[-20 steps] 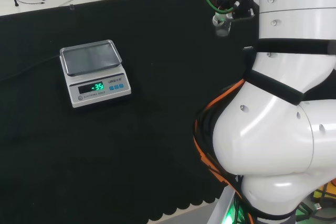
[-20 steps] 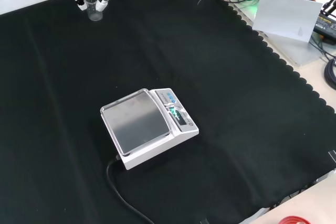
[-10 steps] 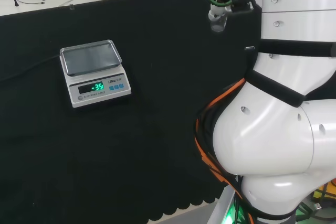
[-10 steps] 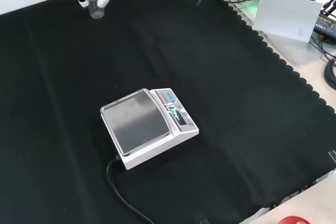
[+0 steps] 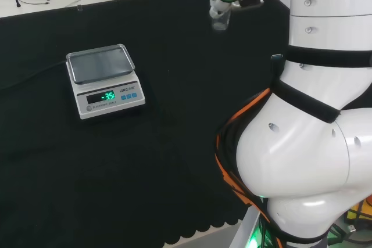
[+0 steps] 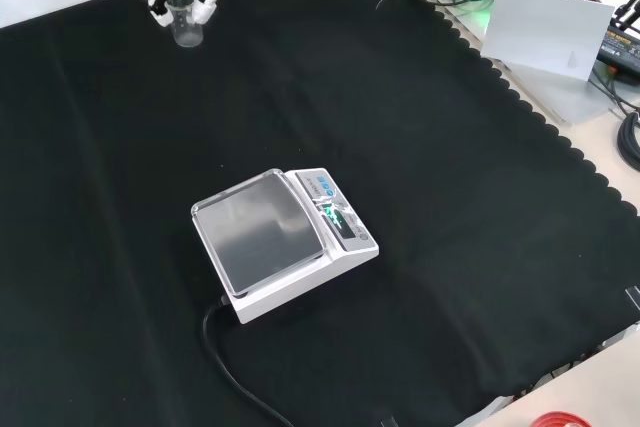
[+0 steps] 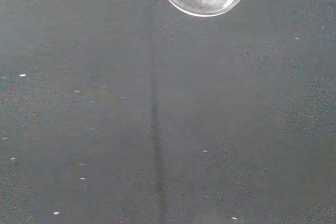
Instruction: Put the beaker on the electronic balance.
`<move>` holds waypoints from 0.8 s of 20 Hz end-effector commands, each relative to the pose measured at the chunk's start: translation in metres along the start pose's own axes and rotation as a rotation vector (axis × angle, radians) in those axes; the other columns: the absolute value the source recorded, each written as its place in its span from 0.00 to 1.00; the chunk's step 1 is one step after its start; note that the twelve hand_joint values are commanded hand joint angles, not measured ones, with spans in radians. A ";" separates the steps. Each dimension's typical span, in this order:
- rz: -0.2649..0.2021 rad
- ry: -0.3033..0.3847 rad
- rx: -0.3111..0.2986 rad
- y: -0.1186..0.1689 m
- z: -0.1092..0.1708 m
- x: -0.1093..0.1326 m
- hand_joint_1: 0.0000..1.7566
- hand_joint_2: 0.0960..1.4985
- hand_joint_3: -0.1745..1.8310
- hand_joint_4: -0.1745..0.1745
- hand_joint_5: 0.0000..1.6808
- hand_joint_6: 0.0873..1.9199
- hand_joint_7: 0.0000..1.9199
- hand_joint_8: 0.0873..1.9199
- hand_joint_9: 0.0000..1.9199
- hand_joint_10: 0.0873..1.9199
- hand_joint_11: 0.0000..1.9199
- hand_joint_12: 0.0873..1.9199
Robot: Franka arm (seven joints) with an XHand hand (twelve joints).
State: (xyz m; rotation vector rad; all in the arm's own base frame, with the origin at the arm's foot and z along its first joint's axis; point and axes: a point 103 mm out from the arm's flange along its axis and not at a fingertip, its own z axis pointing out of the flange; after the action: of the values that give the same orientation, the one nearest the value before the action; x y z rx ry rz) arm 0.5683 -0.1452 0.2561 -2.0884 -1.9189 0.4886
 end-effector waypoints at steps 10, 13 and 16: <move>-0.192 -0.076 -0.008 -0.001 -0.013 0.099 0.61 0.84 0.08 0.00 0.43 0.71 0.37 0.51 0.47 0.43 0.46 0.56; -0.222 -0.082 -0.015 -0.004 -0.017 0.116 0.61 0.84 0.08 0.00 0.43 0.71 0.37 0.51 0.47 0.43 0.46 0.56; -0.252 -0.072 -0.012 -0.007 -0.019 0.132 0.61 0.84 0.08 0.00 0.43 0.71 0.38 0.51 0.47 0.43 0.46 0.57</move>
State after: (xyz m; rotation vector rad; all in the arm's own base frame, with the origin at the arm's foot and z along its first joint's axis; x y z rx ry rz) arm 0.5806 -0.0312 0.2644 -1.8646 -2.1651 0.5156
